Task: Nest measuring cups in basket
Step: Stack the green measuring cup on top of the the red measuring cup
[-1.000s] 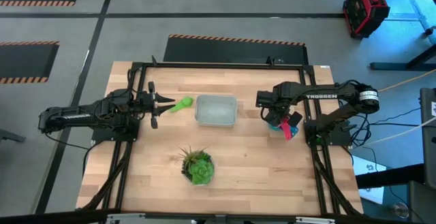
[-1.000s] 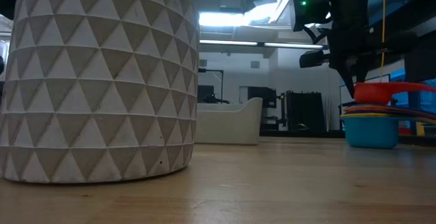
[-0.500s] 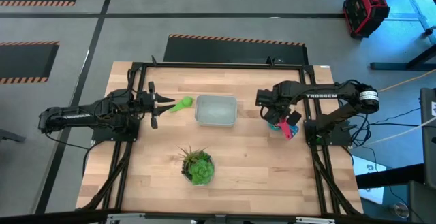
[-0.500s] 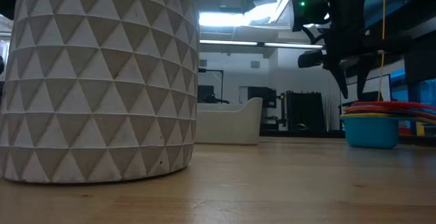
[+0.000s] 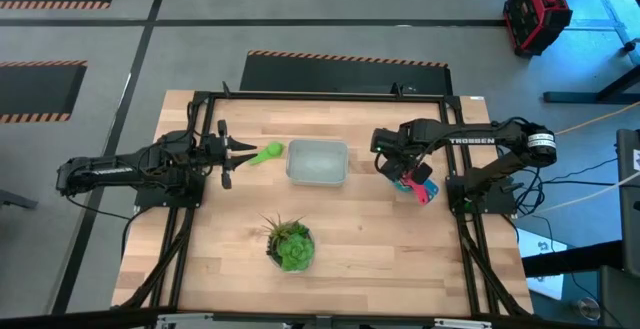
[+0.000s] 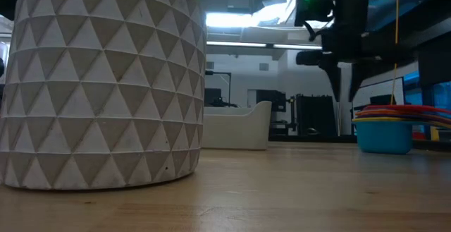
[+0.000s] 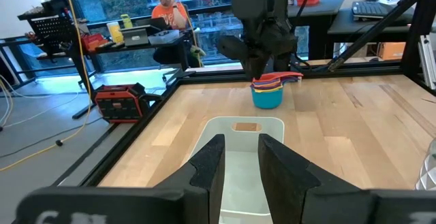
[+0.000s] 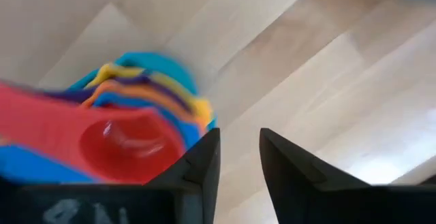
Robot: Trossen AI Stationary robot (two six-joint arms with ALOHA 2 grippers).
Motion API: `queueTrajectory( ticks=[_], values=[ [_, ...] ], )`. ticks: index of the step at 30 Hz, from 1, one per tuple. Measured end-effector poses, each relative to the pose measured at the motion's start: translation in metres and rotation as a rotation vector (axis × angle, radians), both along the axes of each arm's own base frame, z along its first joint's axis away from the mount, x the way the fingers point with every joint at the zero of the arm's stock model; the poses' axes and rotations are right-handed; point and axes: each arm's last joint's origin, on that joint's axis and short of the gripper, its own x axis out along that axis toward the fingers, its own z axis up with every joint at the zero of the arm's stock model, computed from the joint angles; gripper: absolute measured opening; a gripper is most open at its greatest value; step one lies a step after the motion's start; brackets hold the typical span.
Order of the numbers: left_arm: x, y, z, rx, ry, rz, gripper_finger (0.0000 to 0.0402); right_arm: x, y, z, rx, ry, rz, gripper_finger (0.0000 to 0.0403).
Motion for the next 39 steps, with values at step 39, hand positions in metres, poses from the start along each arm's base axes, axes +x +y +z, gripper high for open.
queueTrajectory(
  ticks=[39],
  values=[
    [0.0,0.002,0.026,0.055,-0.263,0.06,0.0082,0.03,-0.059,0.048,0.176,-0.567,-0.397,0.0108]
  ],
)
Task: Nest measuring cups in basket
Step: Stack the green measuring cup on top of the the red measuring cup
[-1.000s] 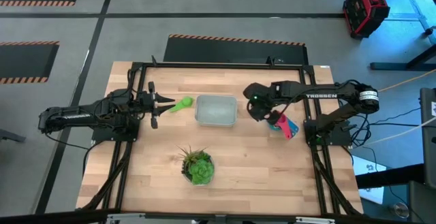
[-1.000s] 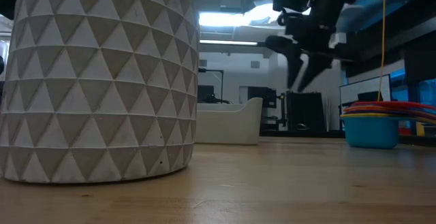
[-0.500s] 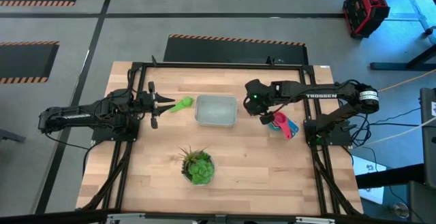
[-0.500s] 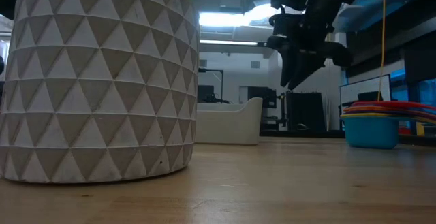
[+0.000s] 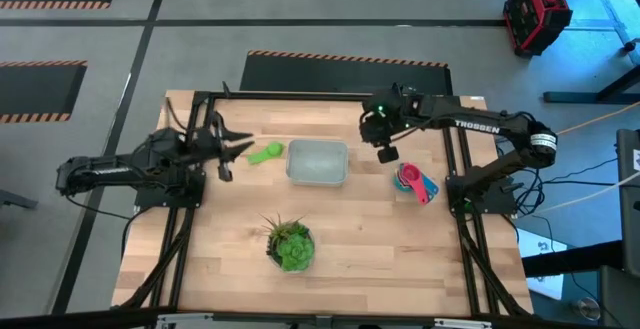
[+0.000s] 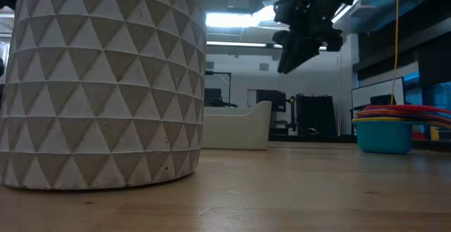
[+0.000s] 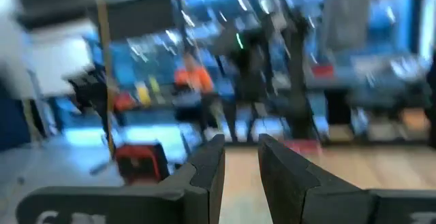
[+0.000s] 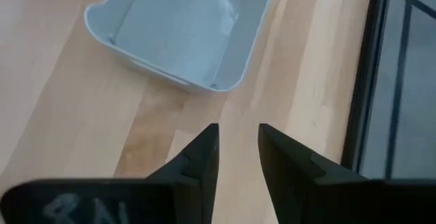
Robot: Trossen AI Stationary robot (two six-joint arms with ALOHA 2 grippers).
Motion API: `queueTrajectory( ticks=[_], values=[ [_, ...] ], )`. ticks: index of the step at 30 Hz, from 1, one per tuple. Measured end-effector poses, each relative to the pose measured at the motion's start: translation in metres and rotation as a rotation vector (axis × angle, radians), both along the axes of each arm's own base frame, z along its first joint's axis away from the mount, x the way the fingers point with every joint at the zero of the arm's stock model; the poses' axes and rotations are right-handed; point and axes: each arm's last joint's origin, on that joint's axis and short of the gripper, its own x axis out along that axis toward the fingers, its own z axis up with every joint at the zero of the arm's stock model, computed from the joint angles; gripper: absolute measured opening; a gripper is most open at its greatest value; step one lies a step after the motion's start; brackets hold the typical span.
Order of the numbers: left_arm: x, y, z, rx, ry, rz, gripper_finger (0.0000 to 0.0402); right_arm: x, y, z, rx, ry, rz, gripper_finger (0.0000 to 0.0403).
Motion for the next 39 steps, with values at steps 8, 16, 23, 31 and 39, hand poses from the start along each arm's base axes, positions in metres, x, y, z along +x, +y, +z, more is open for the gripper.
queueTrajectory(
  ticks=[8,16,23,31,39],
  values=[
    [0.011,0.011,0.011,-0.129,-0.083,0.261,0.0082,-0.001,-0.017,0.001,0.008,-0.069,-0.032,0.0108],
    [0.029,0.025,0.041,-0.172,-0.086,0.327,0.0082,0.0,-0.019,0.001,-0.002,-0.09,-0.034,0.0108],
    [0.031,0.034,0.066,-0.181,-0.02,0.386,0.0082,0.0,-0.019,0.001,0.0,-0.087,-0.034,0.0108],
    [0.03,0.033,0.074,-0.131,-0.022,0.362,0.0083,0.0,-0.019,0.001,0.0,-0.085,-0.034,0.0108],
    [0.03,0.038,0.073,-0.18,-0.04,0.391,0.0139,0.0,-0.019,0.001,0.001,-0.084,-0.034,0.0108]
  ],
)
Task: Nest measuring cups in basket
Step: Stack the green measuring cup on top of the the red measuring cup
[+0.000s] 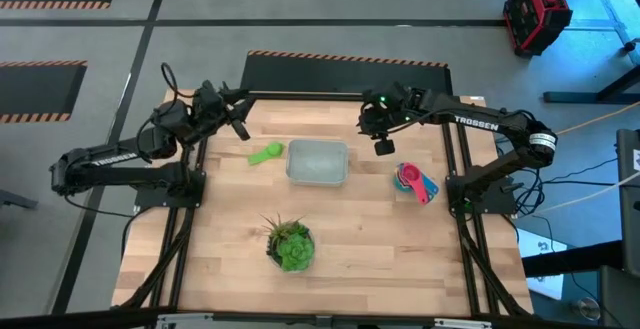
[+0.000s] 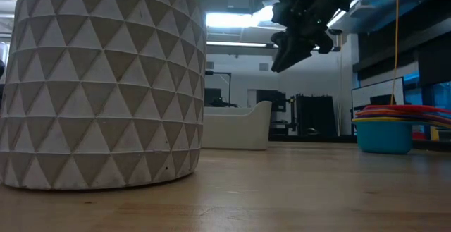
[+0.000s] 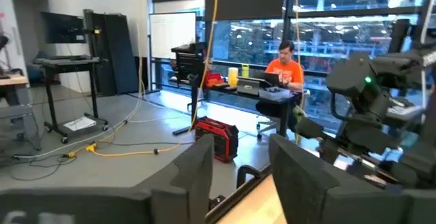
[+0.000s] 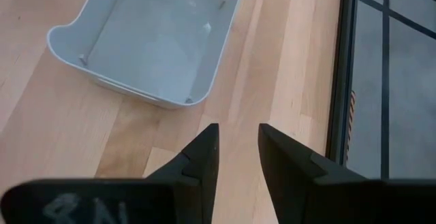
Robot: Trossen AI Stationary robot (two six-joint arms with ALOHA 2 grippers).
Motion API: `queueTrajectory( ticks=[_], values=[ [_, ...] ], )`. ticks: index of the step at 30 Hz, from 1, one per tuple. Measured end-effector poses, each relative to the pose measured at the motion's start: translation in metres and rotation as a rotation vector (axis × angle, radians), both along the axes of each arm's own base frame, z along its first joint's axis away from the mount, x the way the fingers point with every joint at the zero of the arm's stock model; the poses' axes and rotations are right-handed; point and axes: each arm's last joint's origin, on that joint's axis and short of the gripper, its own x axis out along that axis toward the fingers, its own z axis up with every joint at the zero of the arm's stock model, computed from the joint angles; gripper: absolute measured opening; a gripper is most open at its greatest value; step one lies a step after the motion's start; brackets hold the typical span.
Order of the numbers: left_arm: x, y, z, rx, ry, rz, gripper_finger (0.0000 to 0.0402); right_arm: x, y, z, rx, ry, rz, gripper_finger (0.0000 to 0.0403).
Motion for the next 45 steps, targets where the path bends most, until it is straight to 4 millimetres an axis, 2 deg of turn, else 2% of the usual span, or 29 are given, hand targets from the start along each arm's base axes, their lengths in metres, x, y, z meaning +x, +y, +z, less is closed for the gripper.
queueTrajectory(
  ticks=[3,7,14,22,26,45],
  values=[
    [0.002,0.006,-0.002,-0.01,0.013,0.027,0.0162,0.0,0.0,0.0,0.0,0.0,0.0,0.0108],
    [0.008,0.015,-0.012,-0.071,0.059,0.062,0.017,0.0,0.0,0.0,0.0,0.0,0.0,0.0108],
    [0.012,0.029,-0.047,-0.288,0.291,0.122,0.0171,0.0,0.0,0.0,0.003,0.004,0.0,0.0108],
    [0.01,0.032,-0.084,-0.527,0.558,0.117,0.0171,0.0,0.0,-0.001,0.003,0.005,0.0,0.0108],
    [0.013,0.033,-0.096,-0.578,0.649,0.111,0.0171,0.0,0.0,-0.001,0.003,0.005,0.0,0.0108],
    [0.041,0.045,-0.144,-0.756,0.866,0.015,0.0171,0.0,0.0,-0.001,0.003,0.005,0.0,0.0108]
  ],
)
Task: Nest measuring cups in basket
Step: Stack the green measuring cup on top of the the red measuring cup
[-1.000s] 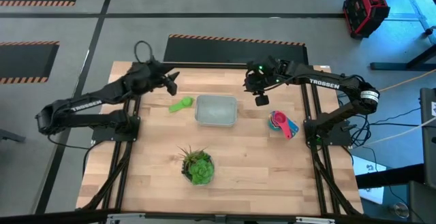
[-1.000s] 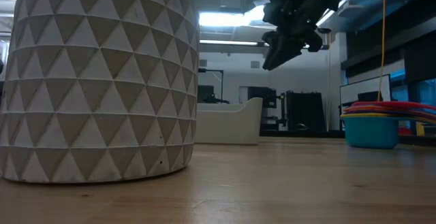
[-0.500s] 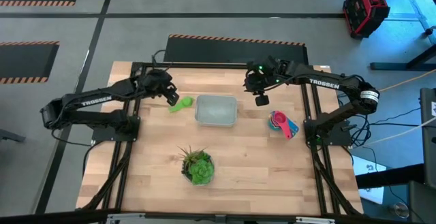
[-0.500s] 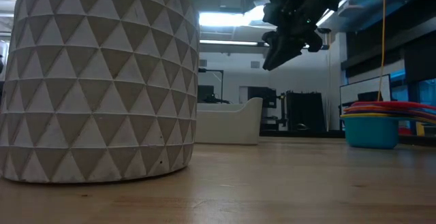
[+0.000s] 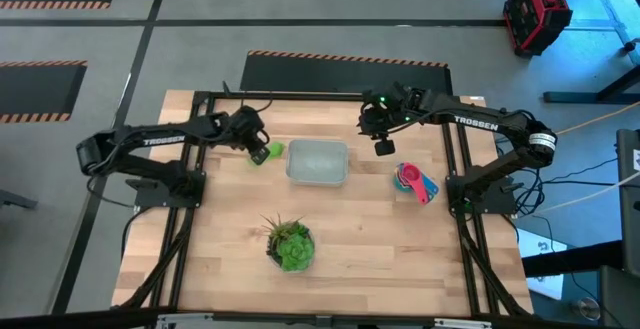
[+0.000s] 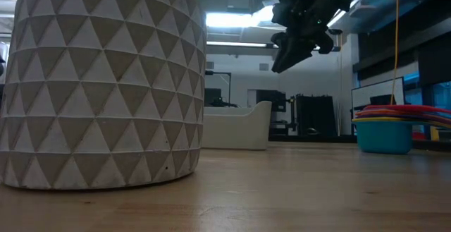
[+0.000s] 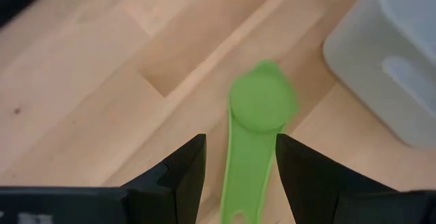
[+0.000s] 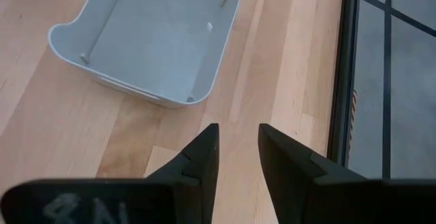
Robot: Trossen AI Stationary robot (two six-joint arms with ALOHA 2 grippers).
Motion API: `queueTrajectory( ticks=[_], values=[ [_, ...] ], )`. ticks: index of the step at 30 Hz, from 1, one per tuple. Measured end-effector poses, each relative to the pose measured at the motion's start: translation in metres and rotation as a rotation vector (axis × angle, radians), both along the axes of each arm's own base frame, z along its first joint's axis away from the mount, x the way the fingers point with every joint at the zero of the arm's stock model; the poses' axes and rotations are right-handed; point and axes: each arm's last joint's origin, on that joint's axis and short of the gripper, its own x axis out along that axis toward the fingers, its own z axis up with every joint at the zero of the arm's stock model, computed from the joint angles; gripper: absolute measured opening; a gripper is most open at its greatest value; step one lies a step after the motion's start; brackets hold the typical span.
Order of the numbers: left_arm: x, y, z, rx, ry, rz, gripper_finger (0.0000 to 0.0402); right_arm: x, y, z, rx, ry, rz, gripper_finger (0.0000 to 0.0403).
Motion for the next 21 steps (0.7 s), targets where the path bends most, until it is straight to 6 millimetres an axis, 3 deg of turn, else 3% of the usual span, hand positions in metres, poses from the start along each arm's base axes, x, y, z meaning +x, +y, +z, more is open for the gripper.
queueTrajectory(
  ticks=[8,21],
  values=[
    [0.005,0.003,-0.014,-0.034,0.06,0.0,0.0171,0.0,0.0,0.0,0.0,0.0,0.0,0.0108],
    [0.006,0.003,-0.015,-0.052,0.048,0.036,0.0171,0.0,0.0,0.0,0.0,0.0,0.0,0.0108]
  ],
)
